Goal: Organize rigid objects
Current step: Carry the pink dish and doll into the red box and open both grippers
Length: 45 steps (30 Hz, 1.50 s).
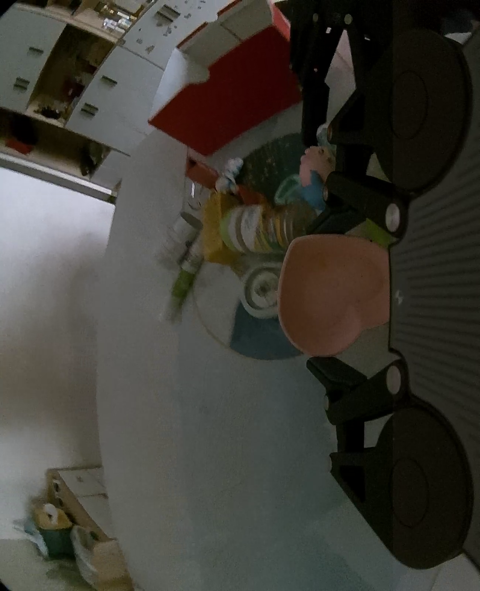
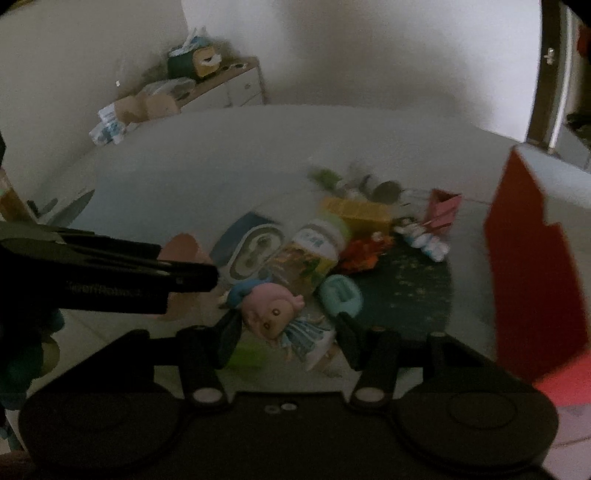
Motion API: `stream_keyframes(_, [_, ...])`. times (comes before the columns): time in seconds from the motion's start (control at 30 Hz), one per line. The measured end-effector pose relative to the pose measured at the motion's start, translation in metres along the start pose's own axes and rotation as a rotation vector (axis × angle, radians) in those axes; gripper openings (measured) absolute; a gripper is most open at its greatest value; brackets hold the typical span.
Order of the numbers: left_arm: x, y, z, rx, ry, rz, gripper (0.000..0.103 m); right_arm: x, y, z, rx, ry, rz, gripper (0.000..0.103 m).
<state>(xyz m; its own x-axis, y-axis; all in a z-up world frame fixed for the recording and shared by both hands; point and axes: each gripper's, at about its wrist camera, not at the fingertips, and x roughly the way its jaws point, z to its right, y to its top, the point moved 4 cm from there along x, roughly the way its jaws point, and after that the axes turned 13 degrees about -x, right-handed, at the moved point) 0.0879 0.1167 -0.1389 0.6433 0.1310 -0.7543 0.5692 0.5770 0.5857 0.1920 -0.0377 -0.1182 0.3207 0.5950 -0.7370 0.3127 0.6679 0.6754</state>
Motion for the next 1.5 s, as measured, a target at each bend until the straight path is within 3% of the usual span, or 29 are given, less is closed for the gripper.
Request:
stream_keyframes(0.37, [-0.043,0.013,0.058,0.145,-0.085,0.048,0.069,-0.07,0.005,0.028,0.079,-0.122,0.058,0.055])
stream_keyframes(0.7, [-0.052,0.023,0.131,0.256,-0.194,0.065,0.069,-0.115,-0.005,0.079,0.152,-0.248,0.084,0.055])
stream_keyframes(1.03, [-0.023,0.025,0.212,0.336,-0.215,0.045,0.069,-0.138,-0.025,0.149,0.17,-0.321,0.098,0.055])
stream_keyframes(1.5, [0.056,0.032,0.321,0.363,-0.137,-0.012,0.069,-0.117,-0.059,0.243,0.055,-0.282,-0.005,0.055])
